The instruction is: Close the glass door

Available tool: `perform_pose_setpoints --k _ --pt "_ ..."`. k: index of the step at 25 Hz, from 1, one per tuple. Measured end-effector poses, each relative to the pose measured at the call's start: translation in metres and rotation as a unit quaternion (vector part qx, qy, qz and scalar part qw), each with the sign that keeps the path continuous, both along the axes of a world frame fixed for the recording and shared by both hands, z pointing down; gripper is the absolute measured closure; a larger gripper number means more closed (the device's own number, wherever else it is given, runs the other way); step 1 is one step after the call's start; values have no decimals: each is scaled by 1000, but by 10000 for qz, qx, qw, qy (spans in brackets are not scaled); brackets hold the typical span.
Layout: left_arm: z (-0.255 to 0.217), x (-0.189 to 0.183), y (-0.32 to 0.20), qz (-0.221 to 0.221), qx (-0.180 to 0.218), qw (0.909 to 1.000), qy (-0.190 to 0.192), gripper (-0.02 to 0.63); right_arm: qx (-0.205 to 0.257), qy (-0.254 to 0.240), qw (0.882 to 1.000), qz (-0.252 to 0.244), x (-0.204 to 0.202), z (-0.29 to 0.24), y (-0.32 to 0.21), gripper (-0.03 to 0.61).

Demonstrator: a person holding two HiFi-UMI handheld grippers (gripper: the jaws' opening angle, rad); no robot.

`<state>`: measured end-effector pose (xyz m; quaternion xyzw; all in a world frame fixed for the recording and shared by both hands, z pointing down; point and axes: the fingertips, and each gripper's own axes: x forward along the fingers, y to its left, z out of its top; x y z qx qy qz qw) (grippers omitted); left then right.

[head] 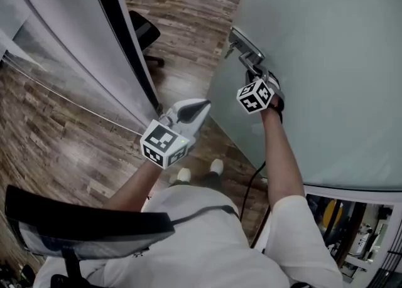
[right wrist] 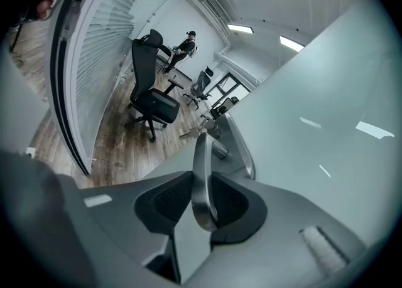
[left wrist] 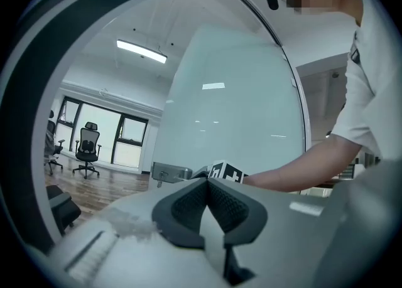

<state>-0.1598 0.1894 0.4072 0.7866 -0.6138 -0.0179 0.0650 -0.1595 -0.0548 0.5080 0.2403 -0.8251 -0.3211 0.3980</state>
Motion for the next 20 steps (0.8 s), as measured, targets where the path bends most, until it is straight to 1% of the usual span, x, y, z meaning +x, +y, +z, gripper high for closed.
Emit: perform_pose_setpoints --k 4,10,14,20 --pt "1 1 10 26 6 10000 45 612 9 33 10000 -36 1 0 17 480" --pt "4 13 12 -25 11 10000 47 612 -31 27 9998 -183 7 3 38 480" --pt "2 19 18 -158 -13 9999 35 612 -42 12 9995 -300 4 4 56 480" --pt "4 32 18 -419 -111 9991 30 612 -118 29 9989 -446 5 6 64 482"
